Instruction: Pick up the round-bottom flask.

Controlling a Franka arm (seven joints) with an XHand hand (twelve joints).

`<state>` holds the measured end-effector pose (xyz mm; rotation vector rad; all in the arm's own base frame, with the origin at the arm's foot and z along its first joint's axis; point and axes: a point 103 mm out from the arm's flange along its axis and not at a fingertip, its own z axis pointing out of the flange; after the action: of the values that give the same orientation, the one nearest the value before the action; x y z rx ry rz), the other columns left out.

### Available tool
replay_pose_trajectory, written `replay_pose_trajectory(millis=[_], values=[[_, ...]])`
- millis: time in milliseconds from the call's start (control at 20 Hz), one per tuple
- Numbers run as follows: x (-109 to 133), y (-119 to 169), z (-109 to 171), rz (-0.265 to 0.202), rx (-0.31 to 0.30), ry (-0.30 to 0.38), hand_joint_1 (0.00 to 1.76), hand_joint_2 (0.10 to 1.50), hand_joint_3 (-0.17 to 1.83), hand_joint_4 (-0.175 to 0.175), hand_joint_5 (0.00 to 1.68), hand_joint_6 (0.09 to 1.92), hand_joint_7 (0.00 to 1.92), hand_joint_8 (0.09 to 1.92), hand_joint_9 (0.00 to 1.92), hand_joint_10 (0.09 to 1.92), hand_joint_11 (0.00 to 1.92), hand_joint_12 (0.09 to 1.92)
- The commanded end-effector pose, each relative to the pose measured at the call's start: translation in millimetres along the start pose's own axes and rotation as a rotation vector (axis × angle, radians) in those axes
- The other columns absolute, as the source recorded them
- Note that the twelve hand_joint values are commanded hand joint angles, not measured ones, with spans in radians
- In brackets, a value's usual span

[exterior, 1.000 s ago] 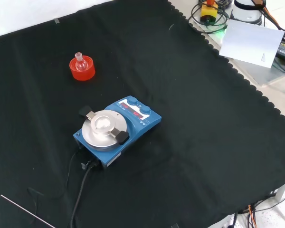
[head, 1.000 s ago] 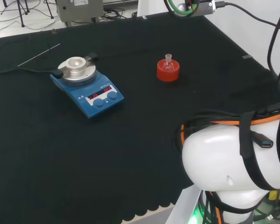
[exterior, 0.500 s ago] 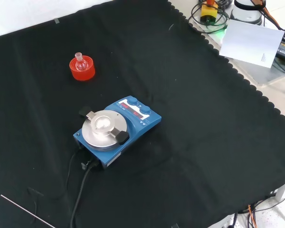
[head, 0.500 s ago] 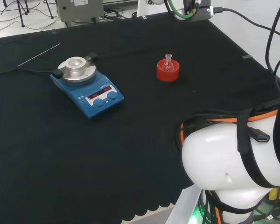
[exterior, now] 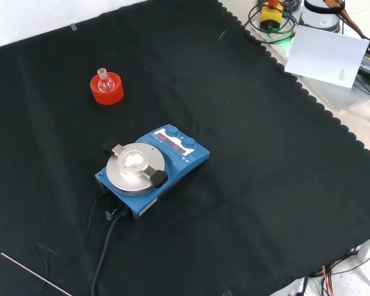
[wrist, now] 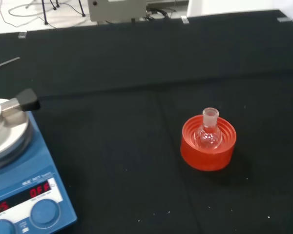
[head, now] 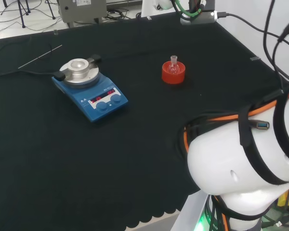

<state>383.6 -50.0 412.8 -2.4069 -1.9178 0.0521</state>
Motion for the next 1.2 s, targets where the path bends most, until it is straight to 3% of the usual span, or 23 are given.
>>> replay_pose_trajectory(millis=[50,450,800,1200], values=[[-28.9,56.0,24.3,0.071,0.011,0.044,0.52,1.08,0.26,-0.031,0.29,0.09,0.08,0.58,0.21,0.70,0.00,1.20],[-58.7,104.5,60.3,0.120,0.027,0.077,0.56,1.03,0.33,-0.036,0.33,0.09,0.09,0.60,0.22,0.71,0.00,1.21],[-86.3,150.4,100.2,0.177,0.056,0.101,0.67,0.85,0.48,-0.042,0.36,0.09,0.11,0.61,0.23,0.71,0.00,1.21],[-109.5,194.4,149.6,0.227,0.087,0.132,0.70,0.79,0.53,-0.048,0.42,0.09,0.16,0.64,0.28,0.72,0.00,1.27]])
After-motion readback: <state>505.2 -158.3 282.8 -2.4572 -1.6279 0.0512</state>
